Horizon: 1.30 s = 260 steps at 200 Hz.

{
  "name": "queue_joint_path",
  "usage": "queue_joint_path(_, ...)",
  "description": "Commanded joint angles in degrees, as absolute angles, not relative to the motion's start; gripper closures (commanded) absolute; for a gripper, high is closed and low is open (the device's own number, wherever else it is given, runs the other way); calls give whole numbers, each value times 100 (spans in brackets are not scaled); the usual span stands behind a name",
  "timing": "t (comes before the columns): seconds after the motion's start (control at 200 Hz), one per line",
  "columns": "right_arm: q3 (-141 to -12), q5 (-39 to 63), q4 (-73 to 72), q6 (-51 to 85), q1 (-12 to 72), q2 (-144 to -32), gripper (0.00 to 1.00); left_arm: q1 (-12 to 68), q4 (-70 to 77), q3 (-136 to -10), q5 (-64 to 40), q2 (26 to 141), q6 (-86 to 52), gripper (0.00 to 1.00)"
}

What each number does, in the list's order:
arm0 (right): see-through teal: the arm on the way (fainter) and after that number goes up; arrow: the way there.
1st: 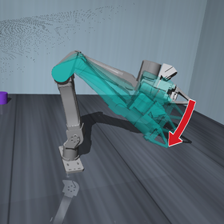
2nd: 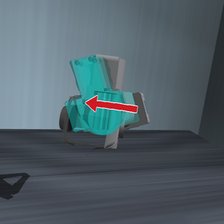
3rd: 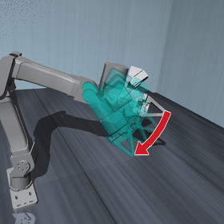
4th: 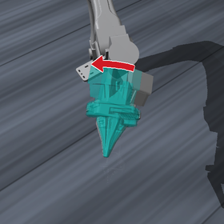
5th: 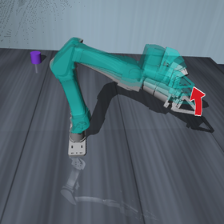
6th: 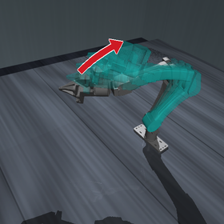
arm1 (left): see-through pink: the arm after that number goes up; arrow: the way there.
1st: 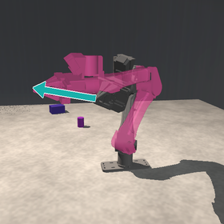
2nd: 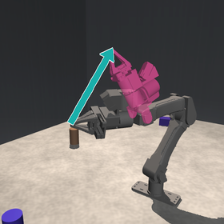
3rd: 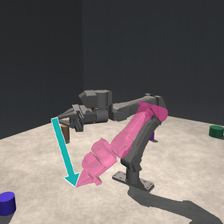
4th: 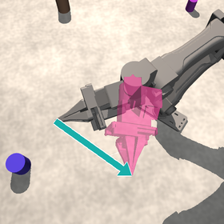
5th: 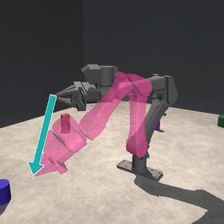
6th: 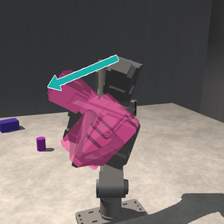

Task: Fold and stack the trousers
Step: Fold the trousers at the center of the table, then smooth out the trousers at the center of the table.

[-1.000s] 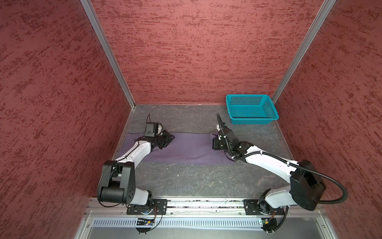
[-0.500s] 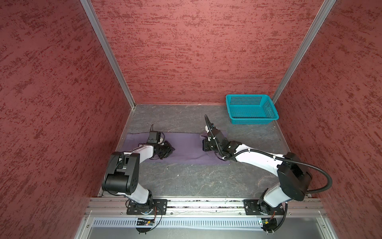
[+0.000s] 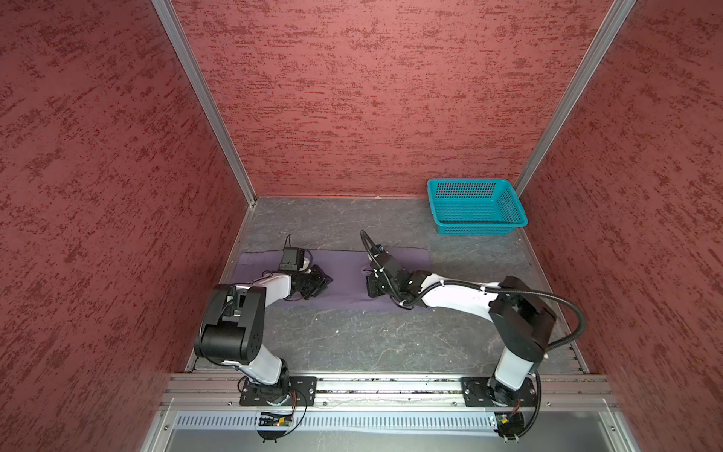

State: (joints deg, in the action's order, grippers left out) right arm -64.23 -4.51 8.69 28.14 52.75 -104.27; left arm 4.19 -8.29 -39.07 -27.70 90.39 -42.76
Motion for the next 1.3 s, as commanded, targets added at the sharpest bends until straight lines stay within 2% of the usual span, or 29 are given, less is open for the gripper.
queue_joint_path(0.0,-6674,-253,1143,2515,5501,-10776,75,403,-908,-3975,-2653,9160,-4174,57)
queue_joint_path(0.055,-6735,-196,1188,2473,5558,-10952,70,396,-938,-4019,-2670,9165,-4166,54)
queue_joint_path(0.265,-6802,-116,1069,2206,5748,-10874,70,507,-1192,-4268,-2562,8969,-4122,52)
queue_joint_path(0.386,-6700,-112,1044,2083,5750,-10302,68,1046,-1485,-4760,-2391,8867,-3664,39)
queue_joint_path(0.431,-6548,-208,921,2081,5752,-9881,63,1362,-1649,-5018,-2240,8883,-3470,34)
queue_joint_path(0.556,-6066,-914,668,2041,5752,-8587,41,2029,-1813,-5583,-2044,9108,-3162,25)
queue_joint_path(0.611,-5865,-1322,678,2039,5732,-8041,36,2202,-1836,-5766,-2037,9237,-3138,20)
queue_joint_path(0.686,-5582,-1696,743,2105,5640,-7395,32,2406,-1918,-5992,-1959,9394,-3098,19)
queue_joint_path(0.761,-5211,-1819,807,2339,5407,-6800,34,2638,-2107,-6232,-1786,9502,-2919,19)
queue_joint_path(0.922,-4310,-1341,1017,3385,4326,-5740,47,3273,-2800,-6686,-759,9662,-2028,18)
queue_joint_path(1.077,-3504,-568,946,4078,3342,-4978,47,3678,-3176,-6840,108,9875,-1357,13)
queue_joint_path(1.297,-3270,-158,1082,4392,2845,-4876,48,4091,-3378,-7053,1108,10433,-784,11)
